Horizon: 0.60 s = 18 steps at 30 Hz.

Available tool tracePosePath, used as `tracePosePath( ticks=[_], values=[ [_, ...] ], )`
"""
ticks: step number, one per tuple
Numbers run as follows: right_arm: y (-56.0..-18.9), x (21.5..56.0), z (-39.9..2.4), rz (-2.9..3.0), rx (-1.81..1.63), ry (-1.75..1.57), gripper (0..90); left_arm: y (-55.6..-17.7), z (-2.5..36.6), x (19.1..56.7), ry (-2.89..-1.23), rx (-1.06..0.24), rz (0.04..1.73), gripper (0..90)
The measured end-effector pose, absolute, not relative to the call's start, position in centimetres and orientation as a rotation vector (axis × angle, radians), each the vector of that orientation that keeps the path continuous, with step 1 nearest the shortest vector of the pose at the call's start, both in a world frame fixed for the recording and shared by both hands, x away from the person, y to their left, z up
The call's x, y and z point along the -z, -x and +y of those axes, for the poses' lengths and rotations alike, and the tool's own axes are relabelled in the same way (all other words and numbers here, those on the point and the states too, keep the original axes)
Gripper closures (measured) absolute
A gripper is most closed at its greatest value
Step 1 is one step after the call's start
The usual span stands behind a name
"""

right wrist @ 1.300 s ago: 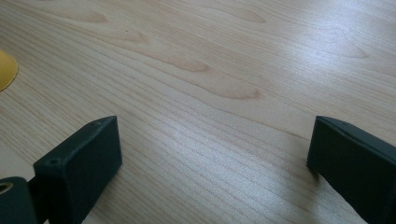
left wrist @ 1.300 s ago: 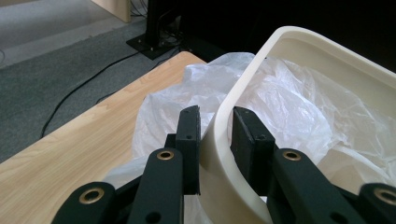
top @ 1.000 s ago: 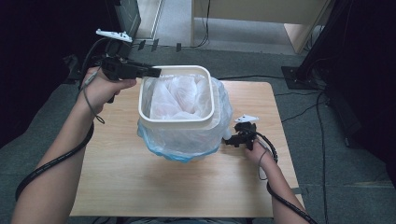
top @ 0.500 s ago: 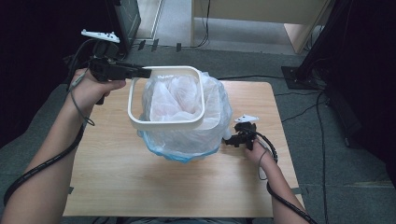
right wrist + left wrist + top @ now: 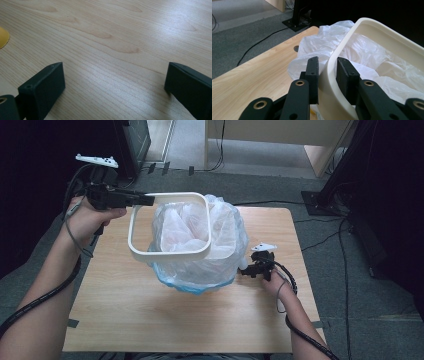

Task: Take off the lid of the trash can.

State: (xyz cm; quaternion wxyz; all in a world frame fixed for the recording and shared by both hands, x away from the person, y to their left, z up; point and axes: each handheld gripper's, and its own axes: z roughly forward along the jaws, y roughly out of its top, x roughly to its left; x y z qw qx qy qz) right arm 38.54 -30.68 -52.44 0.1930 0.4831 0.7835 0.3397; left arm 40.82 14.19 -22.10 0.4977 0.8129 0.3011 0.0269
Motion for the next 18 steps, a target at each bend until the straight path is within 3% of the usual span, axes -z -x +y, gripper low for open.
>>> tracePosePath(
  ticks=[18],
  values=[
    [-38.5,52.4,-30.7,2.199,-0.953,-1.355,2.9,-39.9,16.6,22.1,-1.966,-0.090,0.754,72.1]
  ],
)
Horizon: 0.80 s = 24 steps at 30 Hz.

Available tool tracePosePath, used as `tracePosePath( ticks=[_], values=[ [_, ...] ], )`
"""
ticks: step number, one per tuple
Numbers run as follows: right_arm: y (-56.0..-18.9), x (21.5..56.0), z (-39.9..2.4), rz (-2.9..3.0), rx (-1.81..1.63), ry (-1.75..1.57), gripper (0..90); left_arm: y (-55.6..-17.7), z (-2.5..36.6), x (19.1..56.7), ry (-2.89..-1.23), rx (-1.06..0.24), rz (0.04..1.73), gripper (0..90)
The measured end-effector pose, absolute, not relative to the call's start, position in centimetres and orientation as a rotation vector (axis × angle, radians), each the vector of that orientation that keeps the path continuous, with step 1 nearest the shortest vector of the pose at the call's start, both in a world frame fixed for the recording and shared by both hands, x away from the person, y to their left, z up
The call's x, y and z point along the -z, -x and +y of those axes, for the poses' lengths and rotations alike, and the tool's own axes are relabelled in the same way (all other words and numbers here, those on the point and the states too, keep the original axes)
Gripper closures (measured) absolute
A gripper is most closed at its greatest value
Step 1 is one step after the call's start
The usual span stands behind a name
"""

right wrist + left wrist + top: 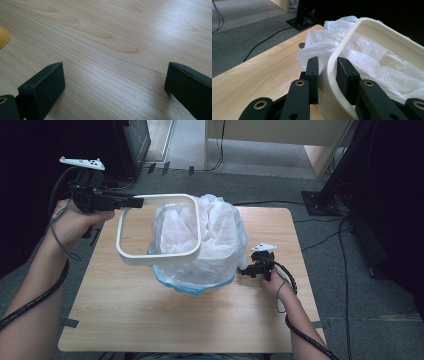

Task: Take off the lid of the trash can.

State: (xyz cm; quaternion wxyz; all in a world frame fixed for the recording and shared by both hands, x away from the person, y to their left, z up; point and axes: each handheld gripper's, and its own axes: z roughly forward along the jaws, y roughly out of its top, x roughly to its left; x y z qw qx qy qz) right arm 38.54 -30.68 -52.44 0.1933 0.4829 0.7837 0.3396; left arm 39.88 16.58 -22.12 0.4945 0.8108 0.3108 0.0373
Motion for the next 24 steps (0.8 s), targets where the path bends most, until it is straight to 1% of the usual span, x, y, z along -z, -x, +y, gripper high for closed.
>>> tracePosePath(
  ticks=[24],
  values=[
    [-38.6,52.4,-30.7,2.197,-0.952,-1.353,2.9,-38.9,20.0,22.1,-1.929,-0.110,0.795,72.1]
  ],
)
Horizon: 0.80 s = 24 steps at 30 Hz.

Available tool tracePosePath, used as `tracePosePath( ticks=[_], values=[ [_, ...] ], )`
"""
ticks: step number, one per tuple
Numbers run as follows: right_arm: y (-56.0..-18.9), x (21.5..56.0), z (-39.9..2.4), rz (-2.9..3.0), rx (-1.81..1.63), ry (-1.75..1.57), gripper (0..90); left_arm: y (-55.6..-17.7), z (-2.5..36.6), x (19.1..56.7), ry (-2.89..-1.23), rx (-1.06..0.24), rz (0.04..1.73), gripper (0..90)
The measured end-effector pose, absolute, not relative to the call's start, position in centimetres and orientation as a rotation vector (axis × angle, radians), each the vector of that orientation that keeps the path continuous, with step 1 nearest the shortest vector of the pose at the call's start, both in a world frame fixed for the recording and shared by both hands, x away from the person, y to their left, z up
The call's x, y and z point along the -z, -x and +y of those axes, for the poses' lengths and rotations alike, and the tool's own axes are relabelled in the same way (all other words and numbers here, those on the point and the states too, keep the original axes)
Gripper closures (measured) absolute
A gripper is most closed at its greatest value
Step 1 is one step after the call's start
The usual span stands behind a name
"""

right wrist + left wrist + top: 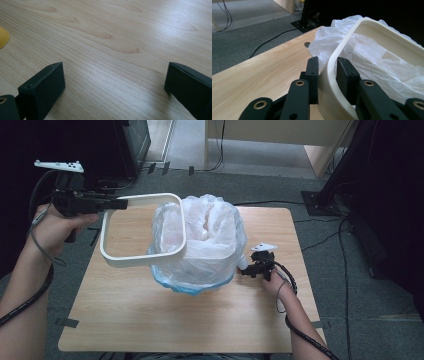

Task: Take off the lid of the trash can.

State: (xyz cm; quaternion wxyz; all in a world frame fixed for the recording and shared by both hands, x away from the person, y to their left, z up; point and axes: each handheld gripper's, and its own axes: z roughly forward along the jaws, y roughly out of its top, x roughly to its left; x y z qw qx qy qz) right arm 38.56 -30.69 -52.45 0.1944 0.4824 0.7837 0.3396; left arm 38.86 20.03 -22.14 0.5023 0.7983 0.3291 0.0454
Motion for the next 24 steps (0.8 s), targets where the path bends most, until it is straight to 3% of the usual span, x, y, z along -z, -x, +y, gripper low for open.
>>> tracePosePath(
  ticks=[24],
  values=[
    [-38.6,52.4,-30.7,2.198,-0.952,-1.354,2.7,-37.9,23.6,22.9,-1.898,-0.099,0.831,72.1]
  ],
)
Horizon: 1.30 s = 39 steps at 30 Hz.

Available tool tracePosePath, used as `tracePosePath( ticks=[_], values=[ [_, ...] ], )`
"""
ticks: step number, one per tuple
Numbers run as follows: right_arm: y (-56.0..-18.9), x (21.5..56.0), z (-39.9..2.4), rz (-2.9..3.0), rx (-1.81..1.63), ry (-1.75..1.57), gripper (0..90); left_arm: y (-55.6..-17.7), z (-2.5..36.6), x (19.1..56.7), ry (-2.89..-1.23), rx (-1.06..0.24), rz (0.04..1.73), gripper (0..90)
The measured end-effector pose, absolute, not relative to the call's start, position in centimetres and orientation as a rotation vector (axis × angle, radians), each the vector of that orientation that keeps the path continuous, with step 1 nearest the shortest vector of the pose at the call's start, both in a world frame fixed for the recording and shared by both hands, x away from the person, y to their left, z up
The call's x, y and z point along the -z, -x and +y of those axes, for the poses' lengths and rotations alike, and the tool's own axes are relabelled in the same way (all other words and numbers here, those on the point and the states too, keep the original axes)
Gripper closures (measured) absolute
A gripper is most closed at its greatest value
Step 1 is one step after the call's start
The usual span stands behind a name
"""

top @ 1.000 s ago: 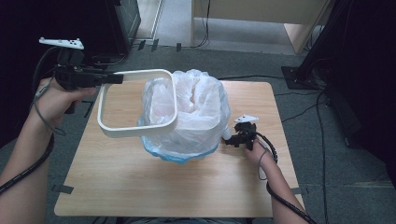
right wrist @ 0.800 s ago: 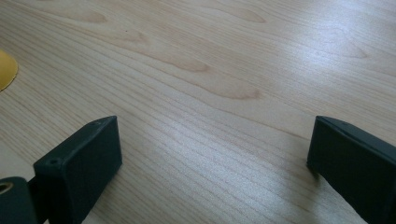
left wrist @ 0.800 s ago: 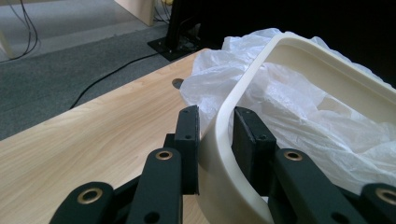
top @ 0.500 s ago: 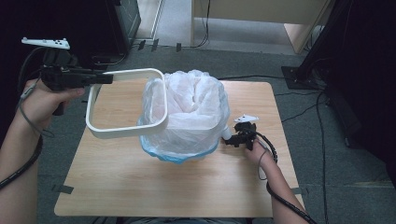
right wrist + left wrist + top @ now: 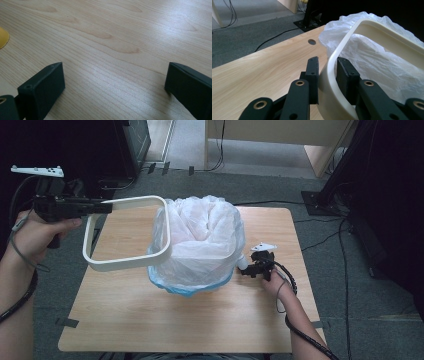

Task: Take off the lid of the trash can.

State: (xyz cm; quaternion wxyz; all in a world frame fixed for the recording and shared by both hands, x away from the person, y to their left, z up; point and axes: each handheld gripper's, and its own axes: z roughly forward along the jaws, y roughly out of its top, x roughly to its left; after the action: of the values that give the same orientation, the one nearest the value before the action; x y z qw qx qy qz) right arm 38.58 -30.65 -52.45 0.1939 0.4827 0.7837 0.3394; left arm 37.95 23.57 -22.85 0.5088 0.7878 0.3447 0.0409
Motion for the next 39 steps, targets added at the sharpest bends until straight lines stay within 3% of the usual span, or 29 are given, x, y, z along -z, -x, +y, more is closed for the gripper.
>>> tracePosePath(
  ticks=[39],
  values=[
    [-38.6,52.4,-30.6,2.197,-0.949,-1.356,2.4,-36.6,26.9,26.7,-1.902,-0.096,0.888,71.8]
  ],
)
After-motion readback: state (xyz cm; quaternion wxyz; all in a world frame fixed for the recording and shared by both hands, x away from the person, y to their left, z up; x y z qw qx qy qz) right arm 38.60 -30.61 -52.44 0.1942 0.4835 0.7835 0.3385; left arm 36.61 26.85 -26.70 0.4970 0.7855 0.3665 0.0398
